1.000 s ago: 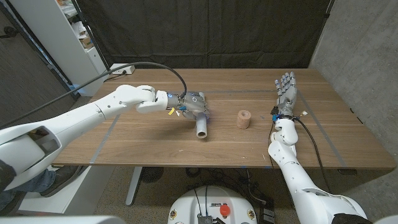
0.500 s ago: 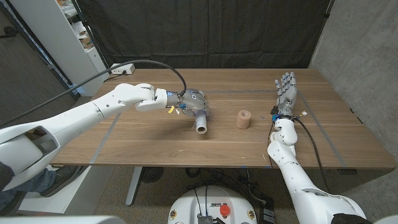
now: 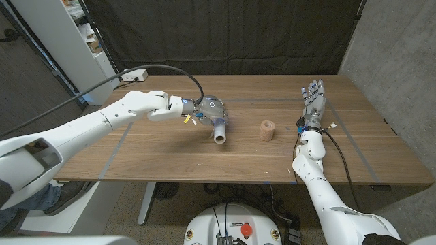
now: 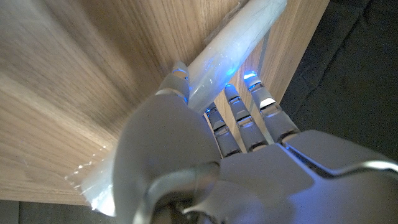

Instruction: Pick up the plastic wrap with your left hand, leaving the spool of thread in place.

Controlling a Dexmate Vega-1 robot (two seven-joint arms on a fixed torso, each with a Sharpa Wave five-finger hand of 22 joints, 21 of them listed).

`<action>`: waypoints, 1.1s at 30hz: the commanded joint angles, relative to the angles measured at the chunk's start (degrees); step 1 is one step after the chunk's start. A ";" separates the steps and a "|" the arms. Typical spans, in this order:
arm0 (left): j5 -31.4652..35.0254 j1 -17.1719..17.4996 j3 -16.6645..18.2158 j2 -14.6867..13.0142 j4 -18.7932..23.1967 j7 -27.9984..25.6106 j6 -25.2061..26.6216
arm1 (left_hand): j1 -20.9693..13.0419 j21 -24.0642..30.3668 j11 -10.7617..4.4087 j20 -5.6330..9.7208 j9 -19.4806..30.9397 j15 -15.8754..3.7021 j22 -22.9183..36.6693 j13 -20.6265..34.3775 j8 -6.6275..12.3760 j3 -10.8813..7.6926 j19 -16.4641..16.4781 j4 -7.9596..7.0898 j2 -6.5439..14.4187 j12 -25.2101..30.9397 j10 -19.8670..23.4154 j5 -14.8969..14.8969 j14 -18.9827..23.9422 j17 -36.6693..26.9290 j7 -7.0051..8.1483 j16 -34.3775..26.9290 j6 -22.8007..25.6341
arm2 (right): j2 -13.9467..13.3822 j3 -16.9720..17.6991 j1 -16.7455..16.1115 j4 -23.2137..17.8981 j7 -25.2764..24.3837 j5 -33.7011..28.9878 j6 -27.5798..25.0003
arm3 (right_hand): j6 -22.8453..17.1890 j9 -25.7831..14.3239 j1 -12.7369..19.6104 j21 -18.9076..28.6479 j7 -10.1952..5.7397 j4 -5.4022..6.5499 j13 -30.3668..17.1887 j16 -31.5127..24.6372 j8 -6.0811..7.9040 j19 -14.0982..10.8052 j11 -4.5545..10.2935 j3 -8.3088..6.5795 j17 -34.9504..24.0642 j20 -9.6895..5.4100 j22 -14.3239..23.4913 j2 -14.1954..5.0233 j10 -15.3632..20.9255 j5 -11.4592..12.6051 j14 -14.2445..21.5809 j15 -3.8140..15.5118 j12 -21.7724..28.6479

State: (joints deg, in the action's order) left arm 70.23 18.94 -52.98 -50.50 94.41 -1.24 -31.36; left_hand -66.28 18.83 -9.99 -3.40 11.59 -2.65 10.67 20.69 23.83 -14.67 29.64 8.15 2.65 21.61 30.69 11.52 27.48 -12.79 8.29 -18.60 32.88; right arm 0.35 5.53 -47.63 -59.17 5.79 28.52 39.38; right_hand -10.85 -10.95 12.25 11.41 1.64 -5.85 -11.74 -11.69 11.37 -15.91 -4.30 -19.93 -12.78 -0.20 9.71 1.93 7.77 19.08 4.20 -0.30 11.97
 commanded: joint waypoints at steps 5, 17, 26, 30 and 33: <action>0.95 -0.50 0.59 -0.16 0.74 -0.60 0.48 | -0.34 -0.41 0.01 0.45 0.05 -5.81 0.00 0.43 0.32 0.01 -0.15 0.06 0.83 0.12 0.89 -0.18 0.31 -0.11 -0.03 -0.21 0.98 | 0.47 0.21 0.21 0.70 0.18 0.19 0.64 | -0.43 -0.01 -0.29 -0.27 0.07 0.03 0.03 -0.45 0.03 -0.30 0.17 0.27 -0.15 0.10 0.22 -0.34 0.23 0.24 0.56 0.10 -0.25; 1.70 -0.88 0.90 -0.26 1.47 -0.75 1.21 | -0.40 -0.50 0.01 0.36 0.03 -5.80 0.00 0.77 0.38 0.06 -0.10 0.11 0.90 0.16 1.24 -0.31 0.32 -0.08 0.06 -0.12 1.37 | 0.78 0.54 0.71 1.70 0.69 0.66 1.07 | -0.46 -0.01 -0.30 -0.26 0.03 0.02 0.04 -0.46 0.03 -0.32 0.07 0.30 -0.14 0.09 0.22 -0.39 0.24 0.27 0.59 0.09 -0.25; 2.45 -1.00 1.11 -0.16 1.73 -1.19 2.33 | -0.30 -0.60 -1.18 0.39 0.01 -5.77 0.00 1.05 0.57 0.08 -0.11 0.06 0.98 0.18 1.64 -0.38 0.53 -0.11 0.09 -0.13 2.04 | 0.86 0.77 1.35 2.53 1.21 0.74 1.27 | -0.44 -0.01 -0.32 -0.26 0.09 0.00 0.05 -0.52 0.02 -0.32 0.15 0.32 -0.13 0.09 0.22 -0.39 0.28 0.30 0.75 0.13 -0.24; 2.83 -1.10 1.19 -0.21 2.15 -0.93 2.87 | -0.26 -0.63 -1.36 0.37 0.00 -5.82 0.00 1.12 0.55 0.08 -0.14 0.02 1.04 0.14 1.64 -0.39 0.51 -0.14 0.07 -0.12 2.04 | 0.86 0.86 1.42 2.42 1.27 0.77 1.23 | -0.49 -0.01 -0.32 -0.25 0.10 0.00 0.05 -0.53 0.04 -0.34 0.21 0.33 -0.12 0.09 0.22 -0.40 0.29 0.31 0.78 0.13 -0.24; 2.64 -1.17 1.53 -0.12 2.49 -1.03 3.38 | -0.27 -0.68 -1.49 0.36 0.00 -5.84 0.00 1.20 0.58 0.09 -0.19 0.05 1.00 0.11 1.65 -0.41 0.58 -0.13 0.10 -0.11 2.17 | 0.80 0.97 1.41 2.26 1.27 0.78 1.24 | -0.48 -0.01 -0.32 -0.25 0.09 -0.01 0.05 -0.53 0.03 -0.35 0.11 0.34 -0.12 0.10 0.22 -0.41 0.34 0.32 0.78 0.18 -0.22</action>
State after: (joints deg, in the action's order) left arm 72.46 18.00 -51.98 -50.68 96.09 -2.21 -29.47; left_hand -66.60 18.39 -11.09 -3.08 11.34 -2.65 10.66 21.70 24.01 -14.58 29.32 8.24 3.12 21.53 32.10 11.10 27.48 -12.80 8.39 -18.60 33.60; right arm 1.11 6.19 -46.56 -57.08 6.76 29.18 40.53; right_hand -10.85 -10.95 12.25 11.41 1.64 -6.00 -11.74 -11.69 11.37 -15.90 -4.30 -19.77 -12.79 -0.20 9.72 1.93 7.77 19.08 4.52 0.02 11.97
